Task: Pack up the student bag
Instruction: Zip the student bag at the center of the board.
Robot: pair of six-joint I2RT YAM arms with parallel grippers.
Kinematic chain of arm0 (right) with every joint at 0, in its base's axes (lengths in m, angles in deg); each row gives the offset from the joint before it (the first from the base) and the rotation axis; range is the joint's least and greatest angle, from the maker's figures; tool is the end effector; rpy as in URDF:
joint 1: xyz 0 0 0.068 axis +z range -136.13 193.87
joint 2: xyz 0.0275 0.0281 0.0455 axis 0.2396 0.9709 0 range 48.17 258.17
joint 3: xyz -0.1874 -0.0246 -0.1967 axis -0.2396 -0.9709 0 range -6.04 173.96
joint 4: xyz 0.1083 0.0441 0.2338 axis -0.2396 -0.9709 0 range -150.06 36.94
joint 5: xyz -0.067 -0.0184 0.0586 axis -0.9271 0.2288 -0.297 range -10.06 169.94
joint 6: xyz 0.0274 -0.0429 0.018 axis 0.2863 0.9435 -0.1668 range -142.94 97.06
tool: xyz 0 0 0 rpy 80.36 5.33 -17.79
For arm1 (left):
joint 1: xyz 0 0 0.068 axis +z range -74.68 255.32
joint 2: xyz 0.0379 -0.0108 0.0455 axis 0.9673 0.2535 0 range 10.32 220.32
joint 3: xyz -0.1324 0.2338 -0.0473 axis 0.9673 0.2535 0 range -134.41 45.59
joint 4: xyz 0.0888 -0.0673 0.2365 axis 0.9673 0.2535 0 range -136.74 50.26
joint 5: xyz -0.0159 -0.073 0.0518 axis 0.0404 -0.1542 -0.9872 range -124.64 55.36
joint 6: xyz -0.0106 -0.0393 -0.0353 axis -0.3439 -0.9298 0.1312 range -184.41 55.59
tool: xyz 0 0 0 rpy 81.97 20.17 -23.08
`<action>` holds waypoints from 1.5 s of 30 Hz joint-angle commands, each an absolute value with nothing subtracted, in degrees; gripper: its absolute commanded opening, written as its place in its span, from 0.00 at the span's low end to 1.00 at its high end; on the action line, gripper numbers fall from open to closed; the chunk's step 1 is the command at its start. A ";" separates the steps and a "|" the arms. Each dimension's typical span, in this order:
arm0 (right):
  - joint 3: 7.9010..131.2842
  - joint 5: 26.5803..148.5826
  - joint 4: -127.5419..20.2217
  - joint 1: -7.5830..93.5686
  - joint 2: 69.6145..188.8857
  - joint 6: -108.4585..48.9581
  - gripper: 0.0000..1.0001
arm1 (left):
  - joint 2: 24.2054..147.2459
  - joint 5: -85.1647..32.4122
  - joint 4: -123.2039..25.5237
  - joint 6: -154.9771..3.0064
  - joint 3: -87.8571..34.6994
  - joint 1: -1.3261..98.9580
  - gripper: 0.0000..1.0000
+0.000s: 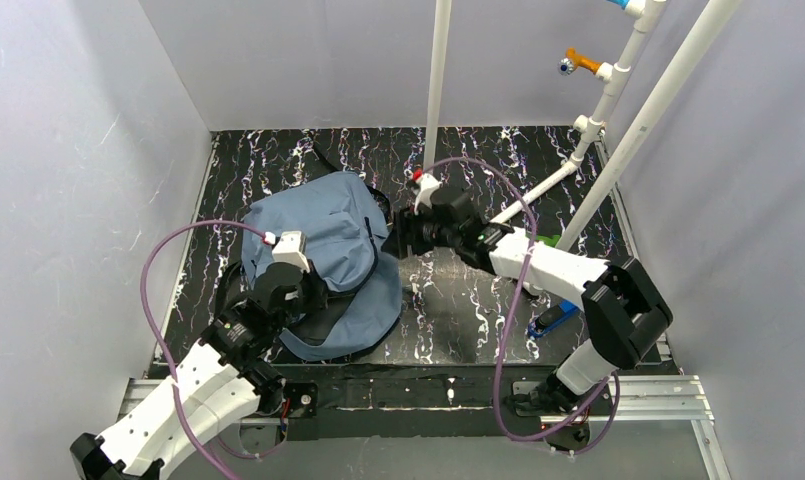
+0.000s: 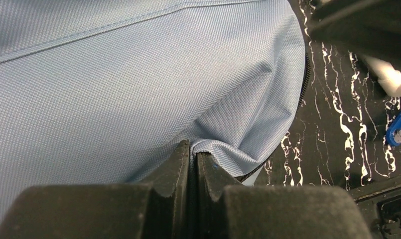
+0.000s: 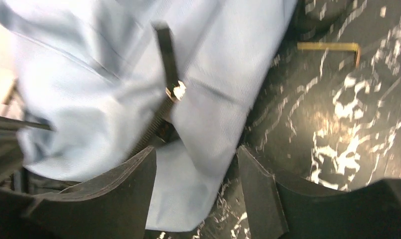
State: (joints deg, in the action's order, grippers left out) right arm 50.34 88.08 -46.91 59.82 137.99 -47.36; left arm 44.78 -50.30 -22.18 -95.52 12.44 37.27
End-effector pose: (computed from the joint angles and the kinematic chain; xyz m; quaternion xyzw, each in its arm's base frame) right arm 0.2423 0.2577 0.2424 -0.1954 0.8299 0.3487 0.3893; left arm 0.1210 -0.0824 0.2701 -0.0215 0.8424 -0.2035 0.4985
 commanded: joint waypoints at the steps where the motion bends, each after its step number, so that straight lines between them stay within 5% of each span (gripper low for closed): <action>1: 58.33 98.08 -49.71 56.44 139.51 -49.27 0.71 | 45.99 -52.47 -19.84 -96.47 13.82 37.99 0.00; 5: 62.41 105.17 -43.85 54.16 145.24 -52.98 0.76 | 49.73 -52.35 -19.44 -95.91 12.77 37.96 0.00; 15: 70.41 116.43 -36.88 53.39 157.78 -51.54 0.53 | 48.03 -51.68 -19.00 -96.45 14.39 37.99 0.00; 29: 67.37 120.20 -27.27 54.03 161.57 -58.74 0.47 | 49.95 -49.76 -20.68 -97.63 15.54 37.96 0.00; 39: 64.05 124.19 -15.97 53.53 161.54 -67.37 0.01 | 49.49 -49.85 -19.91 -97.54 15.76 37.96 0.00; 45: 58.00 124.36 -9.07 51.29 157.15 -73.09 0.01 | 48.32 -50.51 -18.29 -97.72 15.10 37.96 0.00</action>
